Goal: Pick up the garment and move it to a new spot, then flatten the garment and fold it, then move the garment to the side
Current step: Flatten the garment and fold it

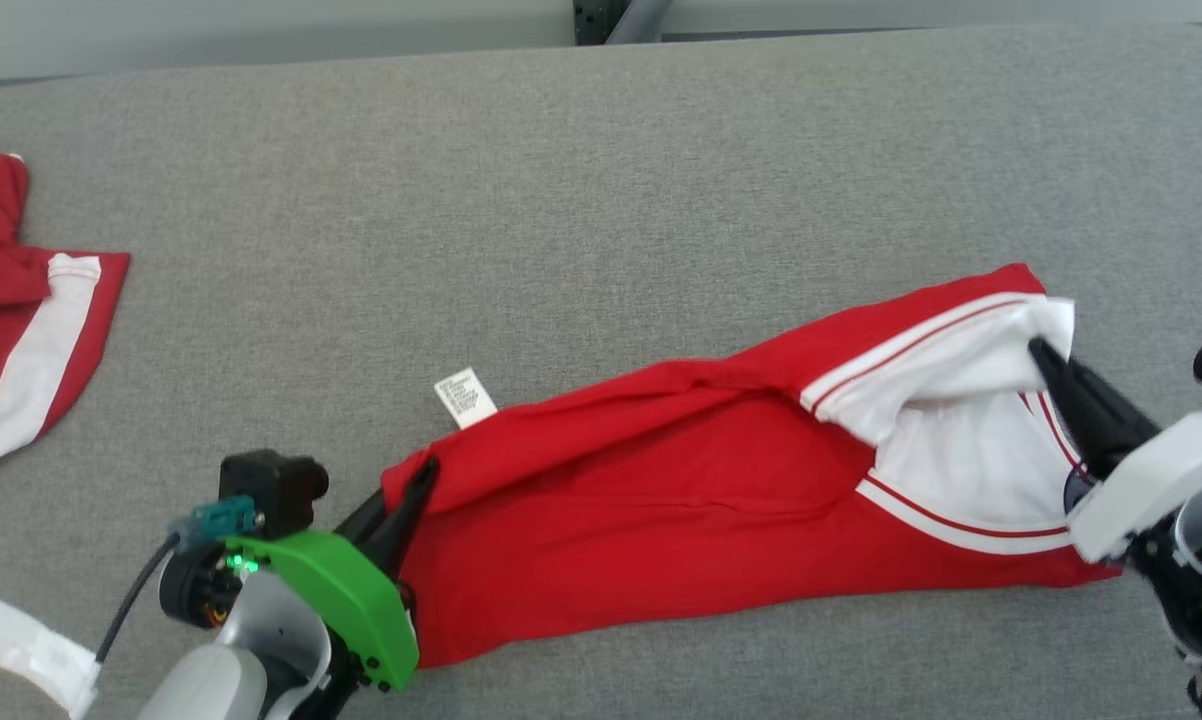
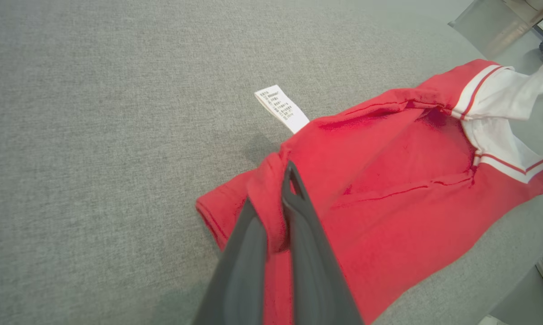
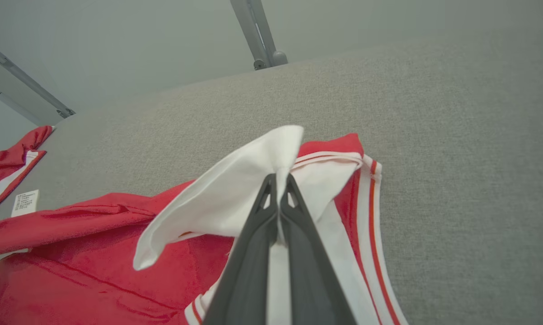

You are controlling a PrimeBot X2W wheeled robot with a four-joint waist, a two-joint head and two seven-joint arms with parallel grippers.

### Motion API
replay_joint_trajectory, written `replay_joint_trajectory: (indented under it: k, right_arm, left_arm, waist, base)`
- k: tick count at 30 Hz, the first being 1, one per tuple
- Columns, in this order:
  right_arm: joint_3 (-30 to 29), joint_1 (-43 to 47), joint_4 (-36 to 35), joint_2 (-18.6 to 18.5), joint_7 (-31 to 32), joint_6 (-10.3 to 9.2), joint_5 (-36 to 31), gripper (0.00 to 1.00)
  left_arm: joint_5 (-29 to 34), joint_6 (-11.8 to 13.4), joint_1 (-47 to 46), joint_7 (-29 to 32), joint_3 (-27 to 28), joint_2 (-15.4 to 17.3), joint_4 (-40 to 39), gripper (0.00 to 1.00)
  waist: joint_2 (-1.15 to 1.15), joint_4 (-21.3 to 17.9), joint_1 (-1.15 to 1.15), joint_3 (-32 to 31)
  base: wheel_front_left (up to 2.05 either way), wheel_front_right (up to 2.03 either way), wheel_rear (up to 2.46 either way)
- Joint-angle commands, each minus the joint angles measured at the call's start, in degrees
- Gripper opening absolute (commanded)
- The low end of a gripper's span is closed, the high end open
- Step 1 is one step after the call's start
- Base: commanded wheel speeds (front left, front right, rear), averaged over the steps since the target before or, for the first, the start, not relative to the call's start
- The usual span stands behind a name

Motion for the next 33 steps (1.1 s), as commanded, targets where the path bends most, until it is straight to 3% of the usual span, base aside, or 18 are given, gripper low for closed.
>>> replay_joint_trajectory:
  k: [1, 6, 13, 23, 33]
  right_arm:
    - [-1.0, 3.3, -1.3, 1.6, 0.2, 0.02, 0.1, 0.00]
    - [-4.0, 10.5, -2.5, 6.0, 0.3, 0.02, -1.5, 0.00]
    - [-5.2, 13.1, -3.2, 9.8, 1.3, 0.02, -2.0, 0.00]
    - [-7.4, 16.3, -3.9, 10.9, 3.7, 0.02, -2.7, 0.00]
    - [-7.6, 16.9, -0.5, 11.3, 6.0, 0.02, -4.3, 0.00]
  left_arm:
    - [-0.2, 0.7, 2.5, -1.0, 0.4, 0.7, -0.3, 0.00]
    - [1.0, 2.0, 6.5, -5.5, 1.0, 0.4, 0.2, 0.00]
    - [1.8, 0.8, 8.5, -9.8, 0.1, -0.8, 2.3, 0.00]
    - [2.4, -0.2, 12.3, -15.1, -1.3, -1.6, 5.3, 0.00]
    - [1.7, -1.8, 10.2, -19.7, -1.6, -3.2, 11.6, 0.00]
  waist:
    - [0.00, -1.7, 0.00, -1.8]
    - [0.00, -2.4, 0.00, -2.2]
    - [0.00, -2.7, 0.00, -3.5]
    - [0.00, -2.4, 0.00, -5.9]
    - [0.00, -1.6, 0.00, -6.4]
  base:
    - [0.00, 0.00, 0.00]
    - [0.00, 0.00, 0.00]
    - [0.00, 0.00, 0.00]
    - [0.00, 0.00, 0.00]
    - [0.00, 0.00, 0.00]
